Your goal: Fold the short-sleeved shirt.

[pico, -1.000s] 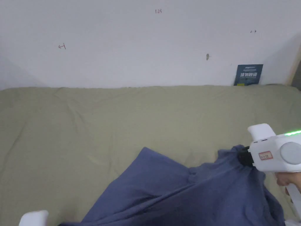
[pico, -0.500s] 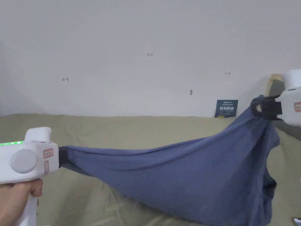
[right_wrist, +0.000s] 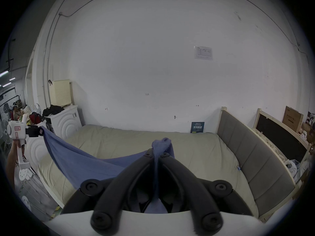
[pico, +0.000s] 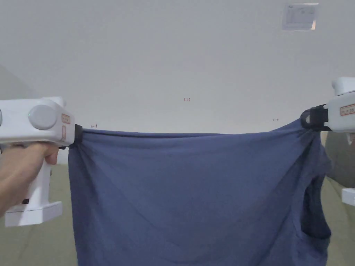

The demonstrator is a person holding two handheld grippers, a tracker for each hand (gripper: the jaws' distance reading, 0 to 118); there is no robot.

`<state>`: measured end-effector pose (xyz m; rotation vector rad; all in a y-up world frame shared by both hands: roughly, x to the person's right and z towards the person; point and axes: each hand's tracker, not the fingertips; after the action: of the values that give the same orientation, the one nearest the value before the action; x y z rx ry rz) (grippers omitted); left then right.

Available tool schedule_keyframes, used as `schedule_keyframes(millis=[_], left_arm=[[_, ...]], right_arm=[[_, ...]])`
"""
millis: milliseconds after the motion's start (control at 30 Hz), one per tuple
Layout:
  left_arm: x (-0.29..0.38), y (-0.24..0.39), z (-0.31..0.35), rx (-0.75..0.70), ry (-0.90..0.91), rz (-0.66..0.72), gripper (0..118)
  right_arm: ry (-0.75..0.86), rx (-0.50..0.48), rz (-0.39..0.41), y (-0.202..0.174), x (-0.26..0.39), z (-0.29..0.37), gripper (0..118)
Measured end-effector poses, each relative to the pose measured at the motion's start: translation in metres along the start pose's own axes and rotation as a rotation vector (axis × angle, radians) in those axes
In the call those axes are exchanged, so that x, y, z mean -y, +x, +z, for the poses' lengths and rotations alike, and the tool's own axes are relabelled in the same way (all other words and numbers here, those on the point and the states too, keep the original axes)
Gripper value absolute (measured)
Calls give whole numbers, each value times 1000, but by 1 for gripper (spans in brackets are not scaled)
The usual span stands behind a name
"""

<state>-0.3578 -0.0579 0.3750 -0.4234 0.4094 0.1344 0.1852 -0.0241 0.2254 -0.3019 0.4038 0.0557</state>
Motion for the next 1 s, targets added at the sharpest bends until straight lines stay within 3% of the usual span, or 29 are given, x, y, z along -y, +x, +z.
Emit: schedule_keyframes(millis=[300,433,567,667,733,1000], left_arm=[[-36,11,-32,-92,-20,-47,2],[-21,5,-18,-96,-9,-42,2],[-48,17,-53,-112,-3,-50,2],[-86,20,-119,-117,-8,-23,2],[-95,24,-136,-154,4,-70,2],[-121,53,-172,-185,7,-26,2]], right_arm=[[-30,37,24,-11,-35,-44,3],[-32,51,28,-10,-50,-68,3],[-31,59,20,-5,-70,-100,3],[-33,68,24,-3,-87,-125,3],[-28,78,40,-5,-102,-141,3],[-5,135,118,-10,-152,-203,3]])
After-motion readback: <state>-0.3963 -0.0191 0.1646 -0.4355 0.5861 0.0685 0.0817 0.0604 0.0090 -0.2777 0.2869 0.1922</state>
